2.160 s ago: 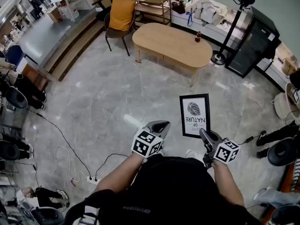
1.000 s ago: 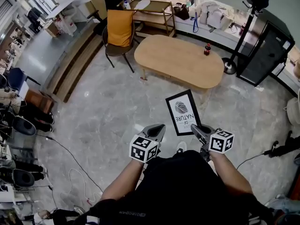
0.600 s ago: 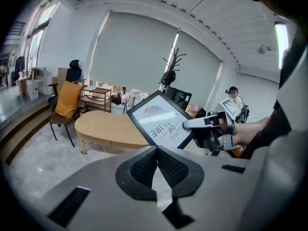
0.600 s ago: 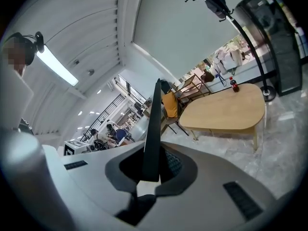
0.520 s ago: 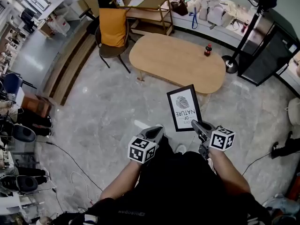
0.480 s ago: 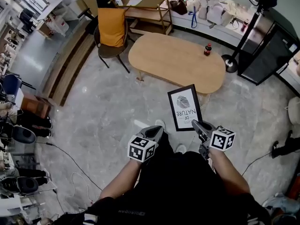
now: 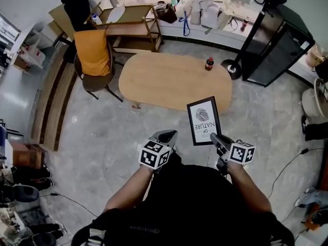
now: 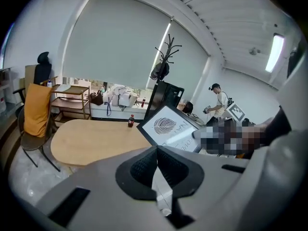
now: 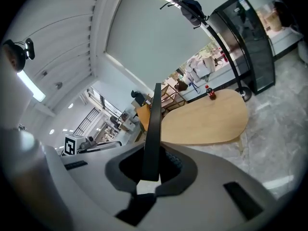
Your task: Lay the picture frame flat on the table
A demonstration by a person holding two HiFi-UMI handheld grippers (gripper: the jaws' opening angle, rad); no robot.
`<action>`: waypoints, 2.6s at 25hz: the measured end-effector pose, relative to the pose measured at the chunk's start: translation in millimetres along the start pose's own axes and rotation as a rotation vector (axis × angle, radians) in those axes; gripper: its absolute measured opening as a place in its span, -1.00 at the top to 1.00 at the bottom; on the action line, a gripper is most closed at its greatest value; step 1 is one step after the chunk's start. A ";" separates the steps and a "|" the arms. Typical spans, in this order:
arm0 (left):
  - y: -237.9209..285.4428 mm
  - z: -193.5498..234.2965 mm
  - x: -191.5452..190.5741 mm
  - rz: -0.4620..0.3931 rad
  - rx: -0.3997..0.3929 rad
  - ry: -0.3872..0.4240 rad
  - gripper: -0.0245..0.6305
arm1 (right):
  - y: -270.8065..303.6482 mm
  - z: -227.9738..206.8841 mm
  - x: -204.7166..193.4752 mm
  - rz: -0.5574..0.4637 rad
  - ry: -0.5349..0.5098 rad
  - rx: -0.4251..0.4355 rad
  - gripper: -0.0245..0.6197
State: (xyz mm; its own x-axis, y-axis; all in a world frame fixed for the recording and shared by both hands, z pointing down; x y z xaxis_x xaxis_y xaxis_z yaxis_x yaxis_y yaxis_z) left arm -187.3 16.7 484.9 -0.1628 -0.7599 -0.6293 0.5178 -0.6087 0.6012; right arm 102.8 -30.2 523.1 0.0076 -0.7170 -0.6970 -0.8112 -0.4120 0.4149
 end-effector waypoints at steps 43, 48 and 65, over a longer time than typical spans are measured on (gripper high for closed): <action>220.5 124.8 195.8 0.222 0.165 -0.106 0.91 | 317.3 -399.5 37.8 0.089 0.502 -0.241 0.87; 230.7 137.1 194.1 0.249 0.228 -0.170 0.91 | 337.8 -418.7 15.2 0.207 0.478 -0.246 0.82; 240.3 150.2 190.3 0.265 0.253 -0.241 0.91 | 385.5 -422.1 -17.9 1.016 -0.393 -0.111 0.19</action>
State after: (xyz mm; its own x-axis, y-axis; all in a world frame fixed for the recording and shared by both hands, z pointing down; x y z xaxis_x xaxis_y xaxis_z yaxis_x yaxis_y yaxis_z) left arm -220.0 -308.5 583.6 -0.2593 -0.9105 -0.3222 0.3506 -0.3996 0.8470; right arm 36.7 -413.6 942.3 -0.8384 -0.5296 -0.1291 -0.2756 0.2076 0.9386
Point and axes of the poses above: the fingertips, and each gripper's own axes: y forward along the fingers, z to its left, x out of its top, the point moved 10 cm from there along -y, backward along the fingers, and after that the axes turned 14 degrees about -y, right-handed, at the moved point
